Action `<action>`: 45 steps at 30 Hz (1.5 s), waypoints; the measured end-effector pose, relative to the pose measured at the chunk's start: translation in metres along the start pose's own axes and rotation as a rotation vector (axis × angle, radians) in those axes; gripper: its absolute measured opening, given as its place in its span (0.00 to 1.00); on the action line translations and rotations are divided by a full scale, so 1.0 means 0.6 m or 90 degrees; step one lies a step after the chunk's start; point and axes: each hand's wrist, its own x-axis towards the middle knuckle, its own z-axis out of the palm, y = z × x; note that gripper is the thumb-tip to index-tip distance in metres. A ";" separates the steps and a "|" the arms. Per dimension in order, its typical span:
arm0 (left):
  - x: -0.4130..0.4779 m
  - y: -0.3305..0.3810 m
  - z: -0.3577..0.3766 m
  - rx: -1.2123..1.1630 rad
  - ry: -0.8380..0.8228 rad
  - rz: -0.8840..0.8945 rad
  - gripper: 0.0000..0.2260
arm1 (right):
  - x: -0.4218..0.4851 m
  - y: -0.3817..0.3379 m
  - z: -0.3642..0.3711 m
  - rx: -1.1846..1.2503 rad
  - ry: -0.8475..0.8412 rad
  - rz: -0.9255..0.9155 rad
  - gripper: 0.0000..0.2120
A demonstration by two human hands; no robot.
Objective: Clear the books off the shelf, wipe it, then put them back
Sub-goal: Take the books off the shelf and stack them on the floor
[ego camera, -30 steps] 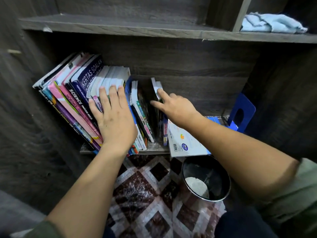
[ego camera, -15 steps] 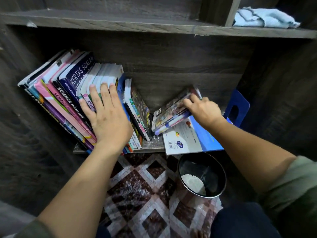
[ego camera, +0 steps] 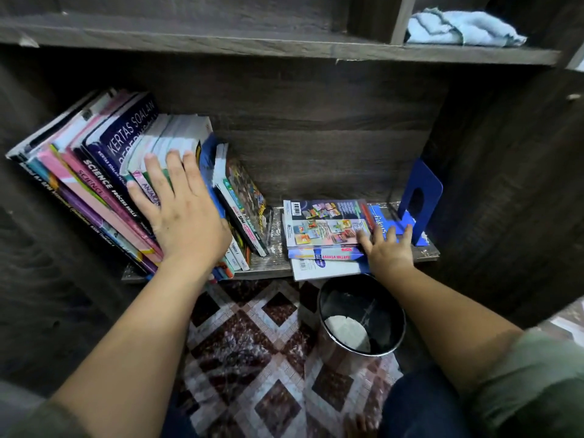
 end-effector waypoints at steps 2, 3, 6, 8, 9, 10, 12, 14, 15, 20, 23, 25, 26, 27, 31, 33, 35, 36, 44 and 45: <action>0.000 0.000 -0.002 -0.001 -0.007 0.002 0.49 | -0.002 -0.022 -0.018 -0.013 -0.022 0.015 0.29; 0.001 0.000 -0.003 0.000 -0.009 0.003 0.49 | -0.001 -0.032 -0.029 0.002 -0.022 0.005 0.30; 0.001 -0.003 -0.004 -0.004 -0.009 0.007 0.48 | 0.000 -0.060 -0.052 0.105 0.021 -0.097 0.30; 0.001 -0.006 -0.005 -0.011 -0.004 0.012 0.48 | 0.004 -0.067 -0.057 0.200 0.041 -0.169 0.29; 0.000 -0.008 -0.005 -0.013 0.000 0.016 0.47 | 0.005 -0.066 -0.059 0.237 0.047 -0.184 0.27; 0.000 -0.009 -0.005 -0.014 0.003 0.020 0.47 | 0.006 -0.064 -0.062 0.263 0.049 -0.190 0.25; -0.001 -0.011 -0.005 -0.010 0.003 0.023 0.46 | 0.006 -0.060 -0.067 0.292 0.058 -0.200 0.21; 0.000 -0.012 -0.004 -0.008 0.006 0.023 0.45 | 0.002 -0.058 -0.069 0.303 0.064 -0.201 0.20; 0.000 -0.012 -0.004 -0.006 0.009 0.023 0.44 | 0.002 -0.059 -0.070 0.298 0.063 -0.197 0.19; -0.001 -0.013 0.001 -0.002 0.026 0.019 0.42 | 0.003 -0.075 -0.130 0.289 0.151 -0.215 0.23; 0.000 -0.012 0.004 0.000 0.037 0.015 0.41 | -0.005 -0.103 -0.225 0.374 0.323 -0.312 0.33; -0.001 -0.012 0.006 0.004 0.044 0.017 0.40 | -0.015 -0.129 -0.284 0.384 0.394 -0.370 0.35; -0.001 -0.012 0.006 0.006 0.046 0.017 0.39 | -0.018 -0.141 -0.303 0.364 0.411 -0.392 0.35; -0.001 -0.013 0.006 0.005 0.048 0.016 0.38 | -0.019 -0.152 -0.316 0.333 0.413 -0.404 0.34; -0.002 -0.015 0.002 0.004 0.043 0.020 0.38 | -0.011 -0.156 -0.321 0.259 0.397 -0.400 0.29; -0.002 -0.017 0.001 0.004 0.039 0.023 0.40 | -0.004 -0.145 -0.315 0.270 0.442 -0.404 0.26; -0.003 -0.018 -0.001 -0.002 0.035 0.027 0.40 | -0.003 -0.134 -0.313 0.246 0.471 -0.398 0.22; -0.003 -0.018 -0.002 -0.007 0.033 0.030 0.40 | -0.004 -0.128 -0.313 0.222 0.477 -0.386 0.20; -0.001 -0.011 0.000 -0.041 0.053 0.023 0.38 | 0.001 -0.070 -0.296 0.061 0.436 -0.310 0.16; 0.000 -0.010 0.001 -0.042 0.052 0.022 0.39 | 0.007 -0.050 -0.279 0.084 0.421 -0.289 0.17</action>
